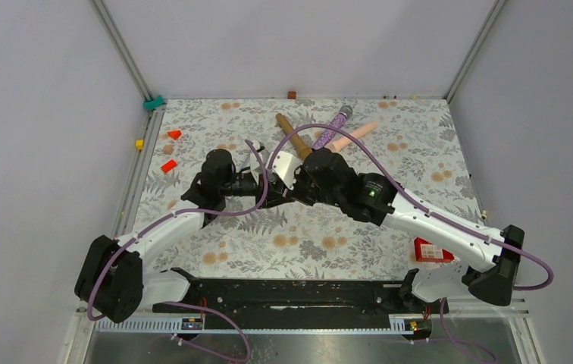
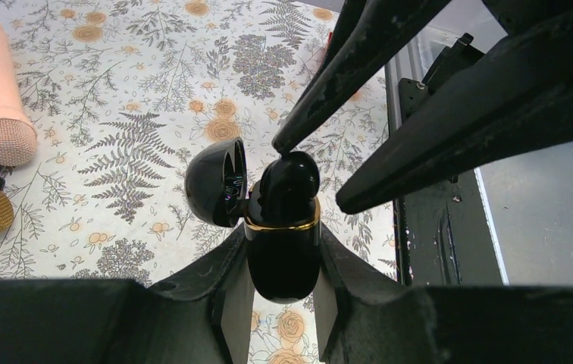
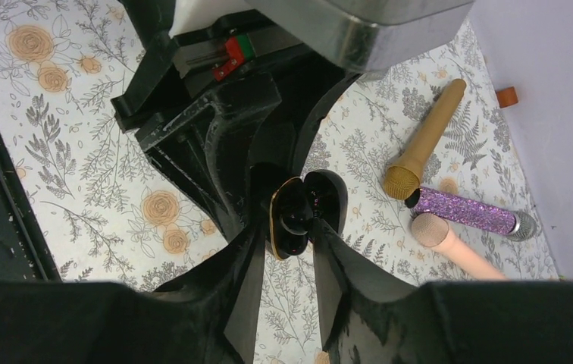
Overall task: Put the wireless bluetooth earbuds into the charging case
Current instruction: Place the earbud in the charging case.
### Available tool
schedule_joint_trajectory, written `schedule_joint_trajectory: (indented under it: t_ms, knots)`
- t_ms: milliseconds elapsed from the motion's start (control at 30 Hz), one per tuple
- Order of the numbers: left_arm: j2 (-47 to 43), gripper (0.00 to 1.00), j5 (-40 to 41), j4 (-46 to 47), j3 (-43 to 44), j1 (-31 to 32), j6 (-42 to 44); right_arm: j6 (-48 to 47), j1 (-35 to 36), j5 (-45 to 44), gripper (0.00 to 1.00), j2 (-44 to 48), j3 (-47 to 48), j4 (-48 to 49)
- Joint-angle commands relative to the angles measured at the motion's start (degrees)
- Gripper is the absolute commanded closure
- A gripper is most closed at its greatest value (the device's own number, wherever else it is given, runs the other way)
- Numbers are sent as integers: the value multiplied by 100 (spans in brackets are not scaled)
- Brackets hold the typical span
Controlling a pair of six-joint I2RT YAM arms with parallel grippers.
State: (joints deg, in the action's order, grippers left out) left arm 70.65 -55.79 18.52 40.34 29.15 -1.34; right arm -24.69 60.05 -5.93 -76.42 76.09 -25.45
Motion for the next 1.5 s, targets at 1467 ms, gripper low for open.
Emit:
schedule_joint_trajectory:
  t_ms: [1467]
  knots:
    - [-566,100,-1967,3085,-818,17,-1201,2026,-1302,3643,23,752,-290,583]
